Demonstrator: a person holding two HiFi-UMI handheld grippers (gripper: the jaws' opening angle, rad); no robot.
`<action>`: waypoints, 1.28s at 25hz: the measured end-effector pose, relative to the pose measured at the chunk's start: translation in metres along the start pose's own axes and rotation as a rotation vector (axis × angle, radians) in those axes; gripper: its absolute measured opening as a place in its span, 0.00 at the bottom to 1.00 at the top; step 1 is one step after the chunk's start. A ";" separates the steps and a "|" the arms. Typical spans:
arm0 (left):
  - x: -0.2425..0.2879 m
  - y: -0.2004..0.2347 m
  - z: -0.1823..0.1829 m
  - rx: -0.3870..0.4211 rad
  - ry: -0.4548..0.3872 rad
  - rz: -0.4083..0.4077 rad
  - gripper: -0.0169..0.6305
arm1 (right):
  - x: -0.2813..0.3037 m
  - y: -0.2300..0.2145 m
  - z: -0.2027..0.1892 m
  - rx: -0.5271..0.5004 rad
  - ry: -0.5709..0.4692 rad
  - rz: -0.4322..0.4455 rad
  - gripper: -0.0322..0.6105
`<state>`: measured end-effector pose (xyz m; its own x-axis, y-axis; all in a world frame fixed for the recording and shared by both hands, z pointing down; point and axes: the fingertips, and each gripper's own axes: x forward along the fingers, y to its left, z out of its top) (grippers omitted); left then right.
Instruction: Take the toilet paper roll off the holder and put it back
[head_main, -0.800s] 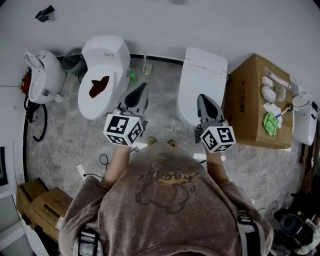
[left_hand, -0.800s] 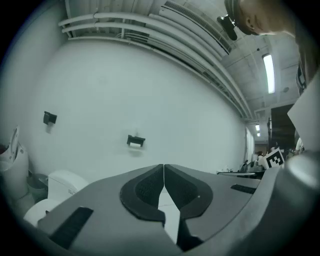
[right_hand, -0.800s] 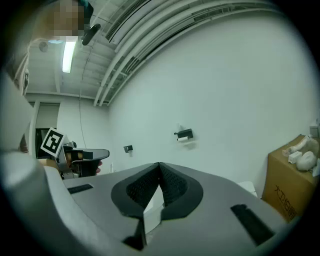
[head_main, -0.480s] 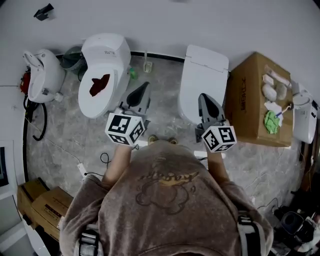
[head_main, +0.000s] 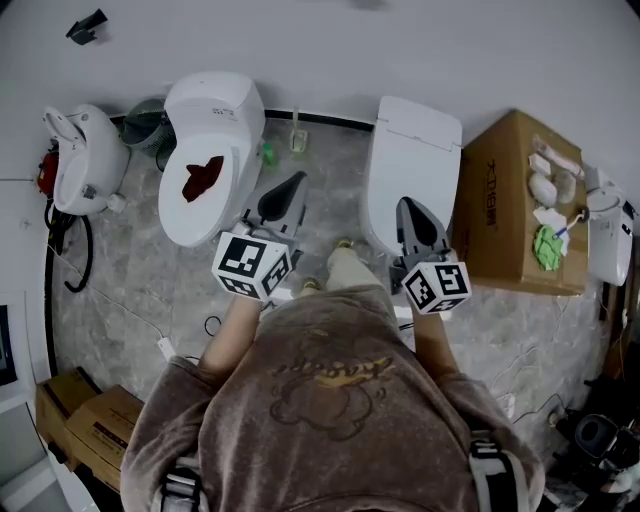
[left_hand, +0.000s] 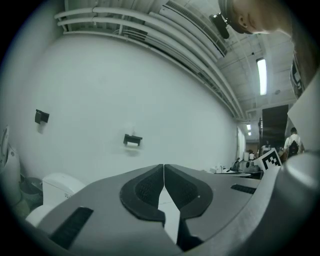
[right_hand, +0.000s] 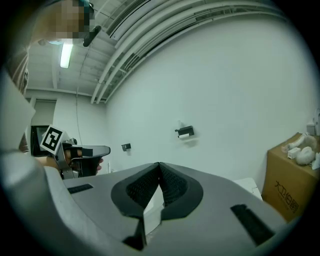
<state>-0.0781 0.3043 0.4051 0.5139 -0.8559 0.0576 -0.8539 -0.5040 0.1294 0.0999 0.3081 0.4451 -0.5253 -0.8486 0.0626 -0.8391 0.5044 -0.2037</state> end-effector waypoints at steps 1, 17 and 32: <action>0.001 0.003 0.000 -0.001 -0.002 0.000 0.06 | 0.002 0.001 0.000 0.000 -0.002 -0.001 0.04; 0.084 0.060 0.004 -0.002 -0.008 -0.029 0.06 | 0.092 -0.033 0.007 -0.014 -0.024 0.007 0.04; 0.205 0.145 0.042 -0.008 -0.016 -0.010 0.06 | 0.226 -0.105 0.048 -0.004 -0.026 0.017 0.04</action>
<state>-0.1001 0.0508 0.3945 0.5211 -0.8525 0.0408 -0.8479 -0.5117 0.1383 0.0758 0.0560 0.4334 -0.5358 -0.8437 0.0340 -0.8306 0.5194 -0.2005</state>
